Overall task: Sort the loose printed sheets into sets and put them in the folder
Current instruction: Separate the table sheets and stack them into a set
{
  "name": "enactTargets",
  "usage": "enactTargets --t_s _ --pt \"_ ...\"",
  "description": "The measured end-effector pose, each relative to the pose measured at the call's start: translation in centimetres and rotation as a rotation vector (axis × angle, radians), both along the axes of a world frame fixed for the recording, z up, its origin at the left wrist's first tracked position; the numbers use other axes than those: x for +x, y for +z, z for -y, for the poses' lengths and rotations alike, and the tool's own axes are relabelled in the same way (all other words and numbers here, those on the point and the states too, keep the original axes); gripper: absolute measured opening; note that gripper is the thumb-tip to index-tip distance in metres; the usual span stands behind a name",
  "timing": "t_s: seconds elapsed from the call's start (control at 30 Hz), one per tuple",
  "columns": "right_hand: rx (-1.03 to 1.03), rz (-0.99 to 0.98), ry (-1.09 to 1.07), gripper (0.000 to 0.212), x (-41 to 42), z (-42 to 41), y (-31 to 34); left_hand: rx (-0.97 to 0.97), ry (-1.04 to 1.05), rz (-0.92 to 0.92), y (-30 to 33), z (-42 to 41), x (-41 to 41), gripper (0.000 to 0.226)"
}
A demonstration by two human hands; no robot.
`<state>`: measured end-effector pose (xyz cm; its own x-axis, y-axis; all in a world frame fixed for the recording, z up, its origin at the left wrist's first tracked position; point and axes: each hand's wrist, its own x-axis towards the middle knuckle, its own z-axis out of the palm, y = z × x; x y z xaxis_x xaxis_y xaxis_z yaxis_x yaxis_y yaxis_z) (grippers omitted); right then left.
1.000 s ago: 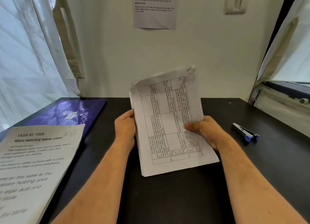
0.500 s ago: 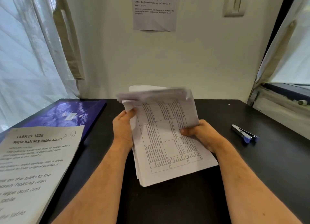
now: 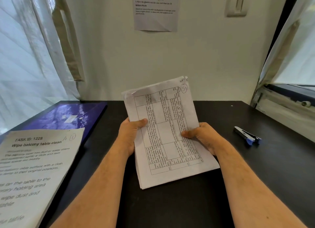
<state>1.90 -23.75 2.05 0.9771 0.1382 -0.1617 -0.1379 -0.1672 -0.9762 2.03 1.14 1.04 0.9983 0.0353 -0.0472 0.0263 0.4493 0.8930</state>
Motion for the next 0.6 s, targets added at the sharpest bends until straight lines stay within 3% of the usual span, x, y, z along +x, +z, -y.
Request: enactTargets --t_s 0.23,0.6 --pt "-0.008 -0.026 -0.021 0.028 0.1 -0.3 -0.1 0.047 -0.152 -0.032 -0.3 -1.2 0.2 0.047" --pt "-0.058 -0.008 0.035 0.032 0.1 -0.8 0.2 0.109 -0.11 -0.072 -0.1 -1.2 0.3 0.041"
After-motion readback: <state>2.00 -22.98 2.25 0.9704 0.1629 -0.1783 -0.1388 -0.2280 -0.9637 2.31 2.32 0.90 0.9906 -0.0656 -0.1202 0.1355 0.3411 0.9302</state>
